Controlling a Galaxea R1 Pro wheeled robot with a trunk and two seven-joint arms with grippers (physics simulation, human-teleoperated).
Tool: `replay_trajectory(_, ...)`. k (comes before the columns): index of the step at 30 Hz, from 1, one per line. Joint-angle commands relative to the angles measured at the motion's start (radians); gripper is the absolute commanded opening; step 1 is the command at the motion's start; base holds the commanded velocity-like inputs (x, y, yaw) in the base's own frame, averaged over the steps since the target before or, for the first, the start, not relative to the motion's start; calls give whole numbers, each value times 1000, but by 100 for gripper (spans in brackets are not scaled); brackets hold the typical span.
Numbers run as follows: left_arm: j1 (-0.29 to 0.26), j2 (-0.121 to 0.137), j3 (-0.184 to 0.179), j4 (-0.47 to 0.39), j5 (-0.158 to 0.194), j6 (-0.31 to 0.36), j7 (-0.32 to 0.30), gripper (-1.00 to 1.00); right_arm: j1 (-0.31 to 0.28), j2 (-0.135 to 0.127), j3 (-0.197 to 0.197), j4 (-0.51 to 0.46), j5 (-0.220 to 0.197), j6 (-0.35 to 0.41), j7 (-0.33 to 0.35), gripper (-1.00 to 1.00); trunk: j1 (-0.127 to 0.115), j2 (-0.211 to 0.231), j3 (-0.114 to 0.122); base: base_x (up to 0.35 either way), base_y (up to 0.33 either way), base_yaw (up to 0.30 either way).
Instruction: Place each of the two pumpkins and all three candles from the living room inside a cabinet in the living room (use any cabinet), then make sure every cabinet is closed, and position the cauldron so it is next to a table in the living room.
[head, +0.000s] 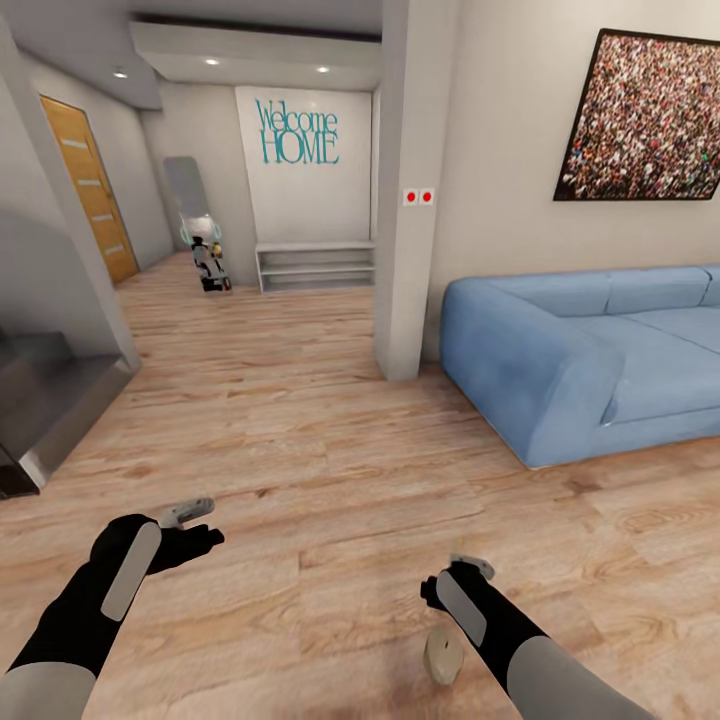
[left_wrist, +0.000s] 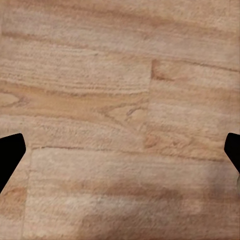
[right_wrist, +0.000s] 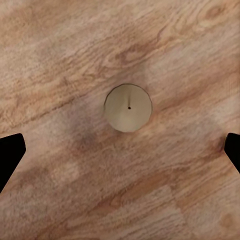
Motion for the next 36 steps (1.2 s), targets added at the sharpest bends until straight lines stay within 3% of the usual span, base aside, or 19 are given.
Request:
replay_trajectory(1,-1,0,0,-1,11,3,9,100,-1,-1,6,-1,-8,2,-8,100,4,-8,-4,0,0,0)
replay_trajectory(36,-1,-2,-1,2,11,0,9,100,-1,-1,6,5,-7,-9,-7,100,138,-253,-114,0,0,0)
